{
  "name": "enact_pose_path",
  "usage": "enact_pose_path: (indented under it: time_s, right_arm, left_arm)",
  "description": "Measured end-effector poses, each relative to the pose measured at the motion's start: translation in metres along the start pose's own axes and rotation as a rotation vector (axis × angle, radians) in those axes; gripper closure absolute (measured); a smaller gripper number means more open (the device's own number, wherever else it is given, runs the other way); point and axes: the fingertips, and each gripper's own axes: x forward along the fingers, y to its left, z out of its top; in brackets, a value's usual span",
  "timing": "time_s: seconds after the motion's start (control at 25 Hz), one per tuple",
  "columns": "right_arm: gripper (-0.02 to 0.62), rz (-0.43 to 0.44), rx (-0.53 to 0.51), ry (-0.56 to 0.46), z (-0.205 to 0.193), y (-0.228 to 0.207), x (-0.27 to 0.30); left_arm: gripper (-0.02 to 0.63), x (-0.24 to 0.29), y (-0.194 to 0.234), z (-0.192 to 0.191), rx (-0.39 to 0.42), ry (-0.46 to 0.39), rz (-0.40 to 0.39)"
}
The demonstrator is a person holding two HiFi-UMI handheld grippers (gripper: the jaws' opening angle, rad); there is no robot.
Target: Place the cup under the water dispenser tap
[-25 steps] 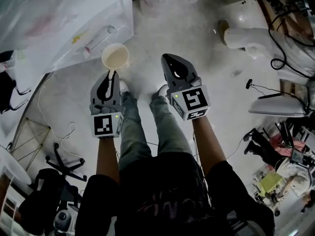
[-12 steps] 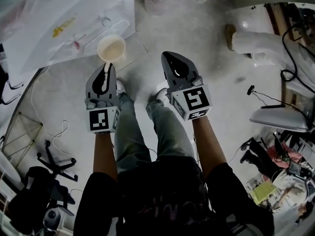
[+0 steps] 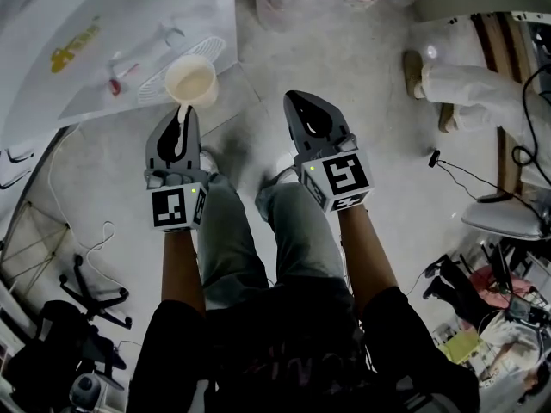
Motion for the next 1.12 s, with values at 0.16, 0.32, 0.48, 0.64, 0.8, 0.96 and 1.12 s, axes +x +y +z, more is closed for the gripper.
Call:
enact_pose_path:
  time_s: [0.16, 0.32, 0.48, 0.64, 0.8, 0.96, 1.12]
  right_arm:
    - [0.581, 0.007, -0.017, -0.016, -0.016, -0.009, 0.021]
    - [0.581, 0.019, -0.02, -0.029, -0.027, -0.013, 0.037]
    - [0.581, 0.024, -0.034, -0.024, -0.039, -0.018, 0.048]
    - [0.581, 0.018, -0.043, -0.012, -0.05, -0.026, 0.054]
    - [0.581, 0.014, -0.05, -0.001, -0.057, -0.028, 0.06]
    - [0.581, 0.019, -0.048, -0.001, -0.056, -0.025, 0.065]
    - [0.581, 0.017, -0.047, 0.001, -0.058, -0.025, 0.069]
  left_arm:
    - [0.558, 0.016, 0.01, -0.017, -0.005, -0.021, 0.019]
    - [0.558, 0.03, 0.018, -0.031, -0.004, -0.035, 0.033]
    - [0.558, 0.041, 0.021, -0.04, -0.008, -0.057, 0.038]
    - [0.558, 0.049, 0.031, -0.042, -0.042, -0.099, 0.057]
    - [0.558, 0.054, 0.032, -0.043, -0.013, -0.113, 0.041]
    - [0.558, 0.058, 0.032, -0.048, -0.001, -0.114, 0.025]
    - [0.557, 0.06, 0.031, -0.05, 0.023, -0.116, 0.013]
